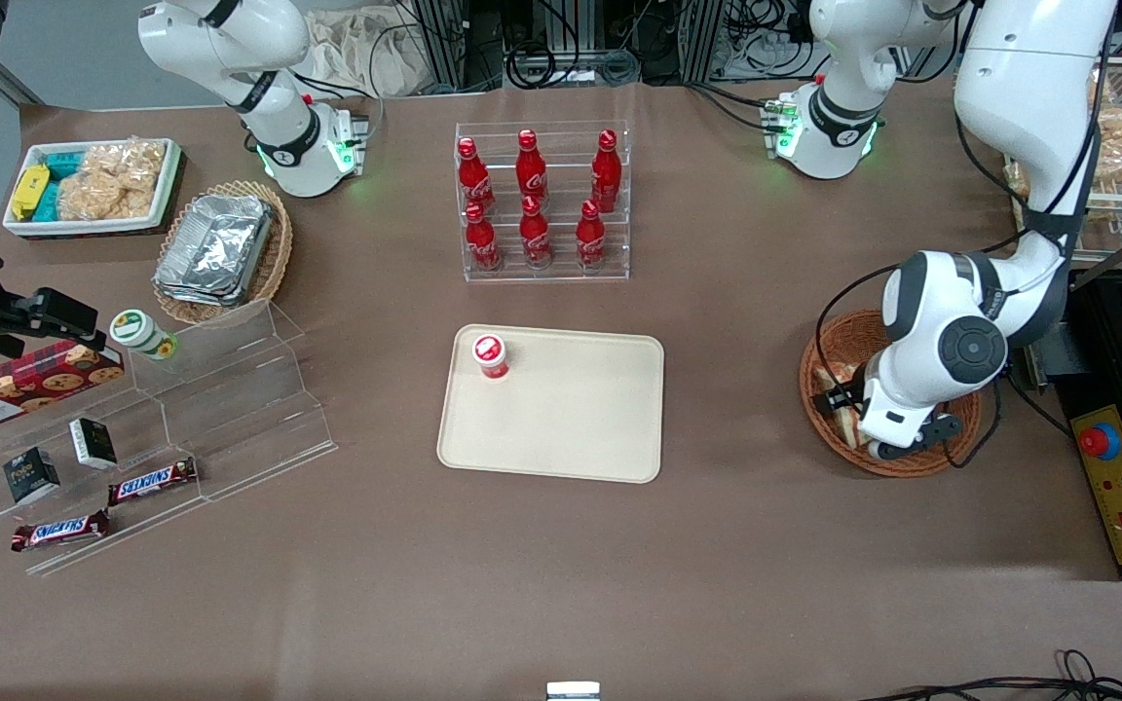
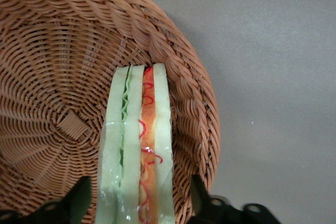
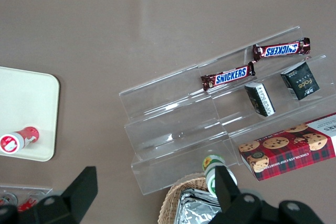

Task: Place sandwich from basket to tray
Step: 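Lower the left gripper and close it on the sandwich wedge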

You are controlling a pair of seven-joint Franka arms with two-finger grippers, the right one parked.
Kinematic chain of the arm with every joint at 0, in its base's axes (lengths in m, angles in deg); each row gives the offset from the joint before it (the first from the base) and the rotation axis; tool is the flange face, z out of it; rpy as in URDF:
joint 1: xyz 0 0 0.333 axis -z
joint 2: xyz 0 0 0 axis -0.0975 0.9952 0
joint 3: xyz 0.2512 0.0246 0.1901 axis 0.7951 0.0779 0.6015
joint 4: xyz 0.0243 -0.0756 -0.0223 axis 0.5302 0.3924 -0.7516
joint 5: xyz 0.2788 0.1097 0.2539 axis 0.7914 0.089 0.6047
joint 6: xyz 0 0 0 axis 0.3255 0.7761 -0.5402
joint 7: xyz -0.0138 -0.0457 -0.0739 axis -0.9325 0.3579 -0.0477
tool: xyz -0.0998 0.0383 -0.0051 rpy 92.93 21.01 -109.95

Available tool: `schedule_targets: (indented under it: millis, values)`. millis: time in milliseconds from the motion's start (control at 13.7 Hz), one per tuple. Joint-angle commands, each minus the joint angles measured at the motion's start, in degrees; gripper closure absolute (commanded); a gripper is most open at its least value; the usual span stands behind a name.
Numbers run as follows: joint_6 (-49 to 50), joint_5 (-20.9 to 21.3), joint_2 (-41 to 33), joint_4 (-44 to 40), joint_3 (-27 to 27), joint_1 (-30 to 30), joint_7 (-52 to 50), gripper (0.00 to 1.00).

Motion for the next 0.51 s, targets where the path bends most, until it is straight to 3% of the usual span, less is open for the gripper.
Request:
schedule_targets:
  millis: [0, 146, 439]
  values:
    - [-0.71, 1.09, -0.44, 0.44, 0.23, 0.46, -0.98, 0.60]
    - [-0.01, 1.09, -1.14, 0.27, 0.23, 0.46, -0.63, 0.75]
    - [11.56, 1.18, -8.94, -4.72, -0.55, 0.54, -0.19, 0.76]
